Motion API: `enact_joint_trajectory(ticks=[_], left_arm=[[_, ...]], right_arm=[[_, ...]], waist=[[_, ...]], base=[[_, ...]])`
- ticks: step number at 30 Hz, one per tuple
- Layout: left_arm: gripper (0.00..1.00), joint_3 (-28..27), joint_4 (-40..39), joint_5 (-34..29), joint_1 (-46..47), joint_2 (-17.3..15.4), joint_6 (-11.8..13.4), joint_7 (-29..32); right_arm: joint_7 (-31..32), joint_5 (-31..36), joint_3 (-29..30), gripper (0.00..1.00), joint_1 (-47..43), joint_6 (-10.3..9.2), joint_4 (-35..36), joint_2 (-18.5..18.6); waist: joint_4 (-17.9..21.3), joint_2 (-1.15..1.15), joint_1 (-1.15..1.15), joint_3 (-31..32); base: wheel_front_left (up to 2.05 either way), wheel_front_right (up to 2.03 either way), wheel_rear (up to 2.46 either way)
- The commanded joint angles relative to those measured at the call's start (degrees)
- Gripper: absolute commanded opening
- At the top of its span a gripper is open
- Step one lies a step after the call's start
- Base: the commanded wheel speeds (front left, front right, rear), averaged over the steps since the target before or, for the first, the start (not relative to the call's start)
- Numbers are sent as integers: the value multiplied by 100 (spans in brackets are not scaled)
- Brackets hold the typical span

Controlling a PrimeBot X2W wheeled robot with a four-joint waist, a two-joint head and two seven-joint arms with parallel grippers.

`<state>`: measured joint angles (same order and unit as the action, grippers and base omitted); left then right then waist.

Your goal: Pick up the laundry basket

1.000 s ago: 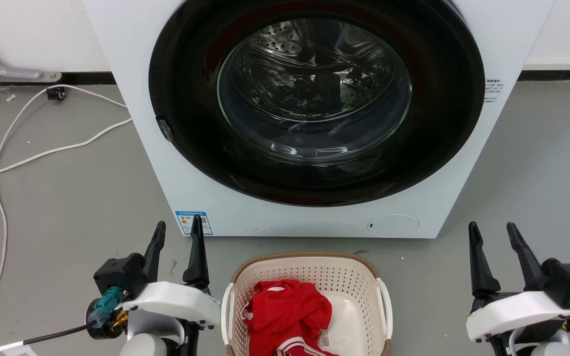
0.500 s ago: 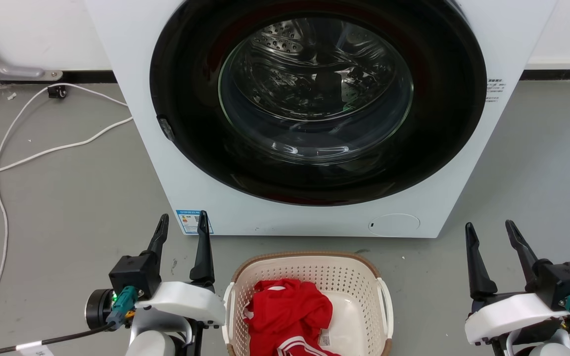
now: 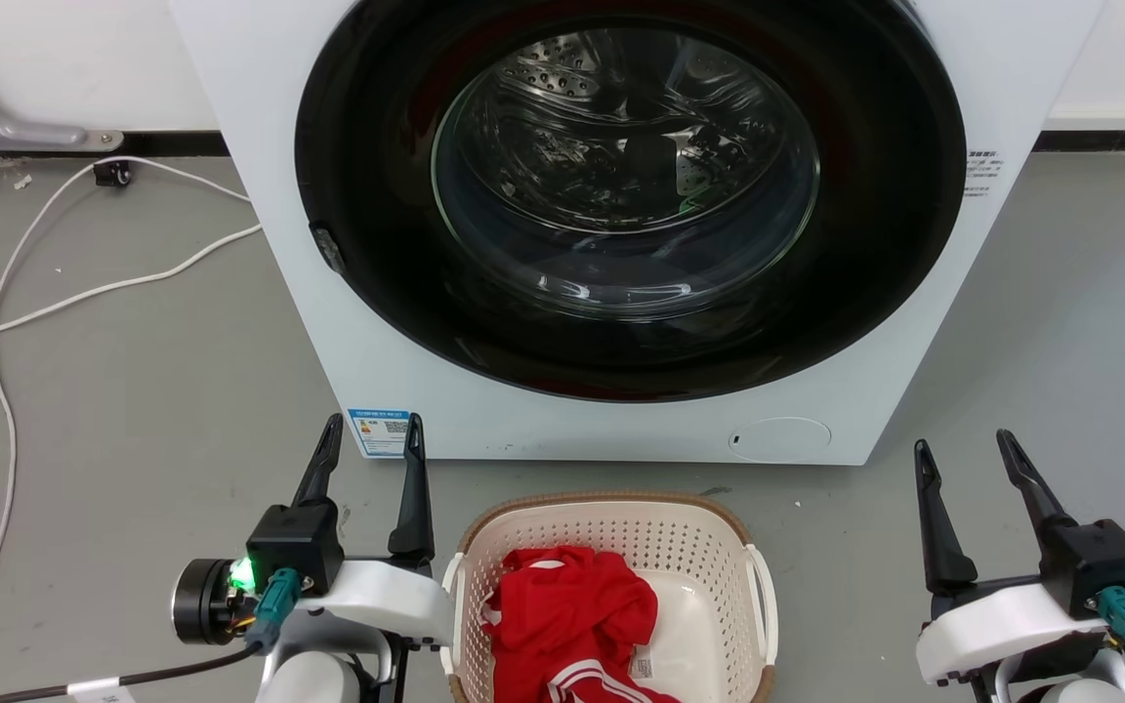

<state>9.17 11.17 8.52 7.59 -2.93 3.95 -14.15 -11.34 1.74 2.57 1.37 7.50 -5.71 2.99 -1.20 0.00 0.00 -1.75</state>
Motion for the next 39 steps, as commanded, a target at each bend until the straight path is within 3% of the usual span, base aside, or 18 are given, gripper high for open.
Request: enact_joint_trajectory(ticks=[1,9,29,39], left_arm=[[100,16,-8,-106,66,4,20,-45],[100,54,28,-359,74,8,70,-119],[100,35,94,-250,110,7,59,-112],[100,18,420,-219,413,7,-117,-106]], right_arm=[[-40,101,-9,100,-37,-2,32,-16],[-94,400,-15,100,-48,-2,63,-19],[-110,222,1,100,22,-3,5,-18],[75,35,45,100,293,-3,-101,-17]], waist=[[2,0,0,3],[15,0,0,-22],[29,0,0,-121],[46,0,0,-606]], base=[[0,0,0],[0,0,0],[0,0,0],[0,0,0]])
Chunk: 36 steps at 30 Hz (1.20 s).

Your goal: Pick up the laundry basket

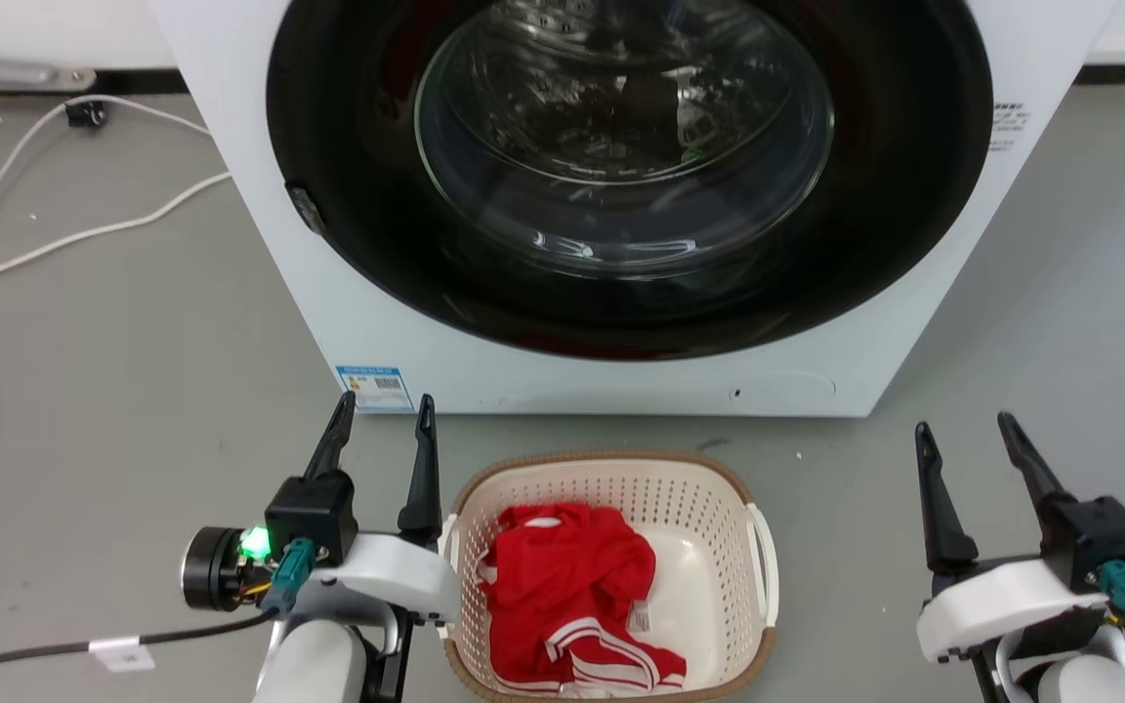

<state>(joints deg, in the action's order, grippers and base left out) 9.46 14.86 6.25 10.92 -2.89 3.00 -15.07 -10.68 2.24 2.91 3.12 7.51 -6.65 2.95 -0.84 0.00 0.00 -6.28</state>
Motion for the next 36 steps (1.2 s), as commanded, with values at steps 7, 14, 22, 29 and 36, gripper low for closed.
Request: enact_joint_trajectory(ticks=[7,14,22,29,36], left_arm=[[100,-127,1432,214,962,-93,-373,-11],[100,-211,2621,467,1705,-176,-609,252],[100,-201,3865,785,2482,-273,-889,878],[100,-152,4624,1018,3184,-410,-1009,1369],[100,-45,5062,1295,3850,-543,-1042,1842]], right_arm=[[255,-210,-60,100,732,-4,-419,-11],[562,-436,-152,100,1313,-3,-1210,-9],[976,-825,-421,100,2070,-3,-2485,-10],[1273,-1143,-803,100,2916,-3,-3496,-10],[1567,-1415,-1314,100,3815,-3,-4366,-9]], waist=[[122,0,0,-1187],[179,0,0,-1925],[238,0,0,-2544],[342,0,0,-3079],[429,0,0,-3551]], base=[[0,0,0],[0,0,0],[0,0,0],[0,0,0],[0,0,0]])
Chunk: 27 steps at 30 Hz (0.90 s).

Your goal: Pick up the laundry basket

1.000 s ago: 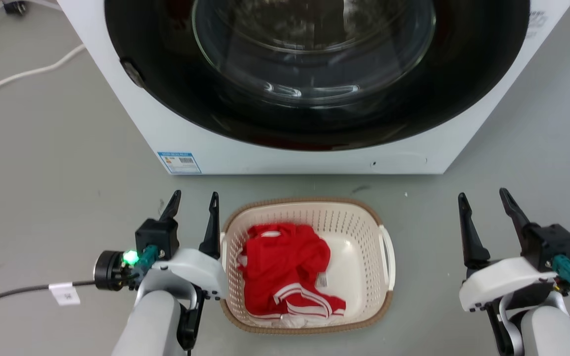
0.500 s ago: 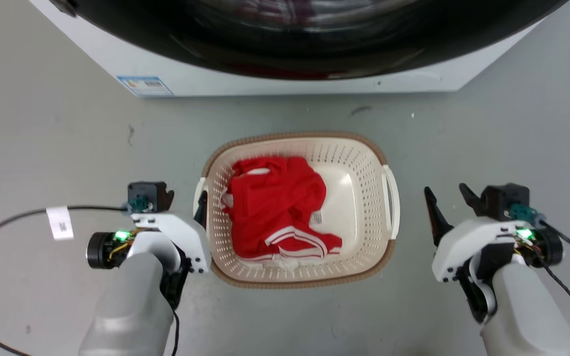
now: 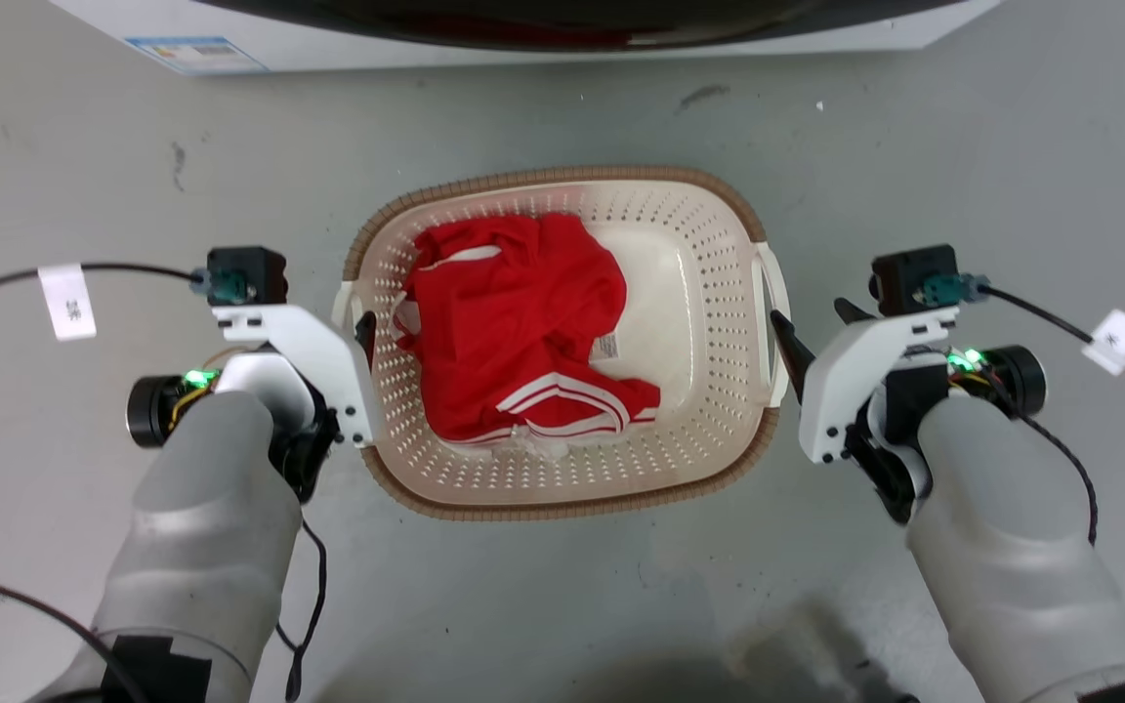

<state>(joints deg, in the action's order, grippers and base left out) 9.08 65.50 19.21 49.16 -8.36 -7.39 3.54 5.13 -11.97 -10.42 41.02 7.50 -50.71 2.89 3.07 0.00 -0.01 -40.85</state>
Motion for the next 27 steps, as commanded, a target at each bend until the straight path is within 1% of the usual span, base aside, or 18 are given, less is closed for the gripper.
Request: enact_joint_trajectory(ticks=[1,7,12,24,25,26,27], left_arm=[[100,42,26,26,106,-13,-4,38],[100,279,202,295,443,-177,-7,423],[100,392,319,473,668,-295,-8,641],[100,574,477,747,1131,-412,-8,848],[100,586,489,790,1144,-397,-8,883],[79,599,495,813,1157,-386,-8,901],[41,621,499,845,1168,-366,-8,943]], right_arm=[[38,-30,-64,100,148,-2,-85,-4],[335,-446,-537,100,742,-3,-679,-2],[448,-731,-906,100,1161,-3,-1000,-3],[608,-1329,-1521,100,1864,-3,-1549,-3],[628,-1394,-1561,85,1881,-3,-1572,-3],[632,-1444,-1600,45,1911,-2,-1595,-3],[638,-1501,-1641,6,1933,-3,-1613,-3]], waist=[[50,0,1,-152],[93,0,1,-424],[141,0,1,-638],[175,0,1,-1079],[170,0,1,-1095],[167,0,1,-1111],[163,0,1,-1125]], base=[[0,0,0],[0,0,0],[0,0,0],[0,0,0],[0,0,0],[0,0,0],[0,0,0]])
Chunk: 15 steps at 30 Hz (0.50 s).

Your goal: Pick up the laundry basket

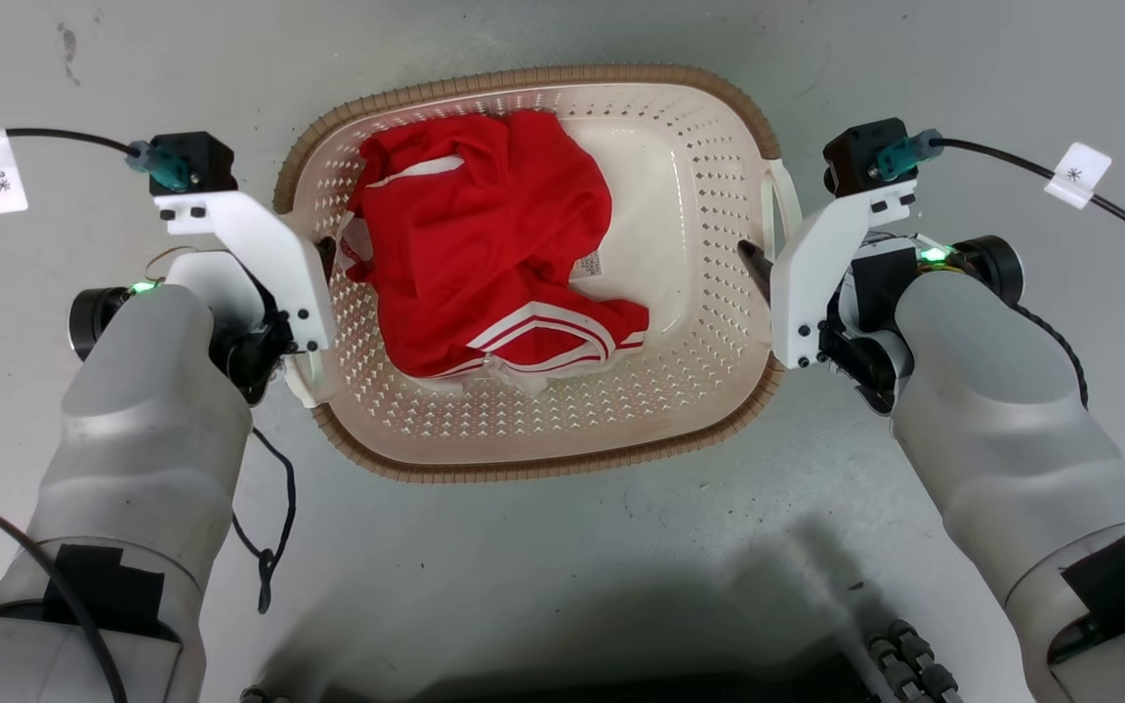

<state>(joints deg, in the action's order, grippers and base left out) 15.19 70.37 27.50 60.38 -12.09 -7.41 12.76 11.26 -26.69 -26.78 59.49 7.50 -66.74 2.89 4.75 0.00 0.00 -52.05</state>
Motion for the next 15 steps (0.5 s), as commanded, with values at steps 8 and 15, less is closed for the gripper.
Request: enact_joint_trajectory(ticks=[8,15], left_arm=[[0,237,-67,257,25,23,3,153],[0,437,-56,438,-2,77,1,287]], right_arm=[[69,-469,-386,0,95,-1,-48,6],[182,-817,-645,0,63,6,-99,-1]], waist=[[-25,0,0,2],[-35,0,0,183]], base=[[0,0,0],[0,0,0]])
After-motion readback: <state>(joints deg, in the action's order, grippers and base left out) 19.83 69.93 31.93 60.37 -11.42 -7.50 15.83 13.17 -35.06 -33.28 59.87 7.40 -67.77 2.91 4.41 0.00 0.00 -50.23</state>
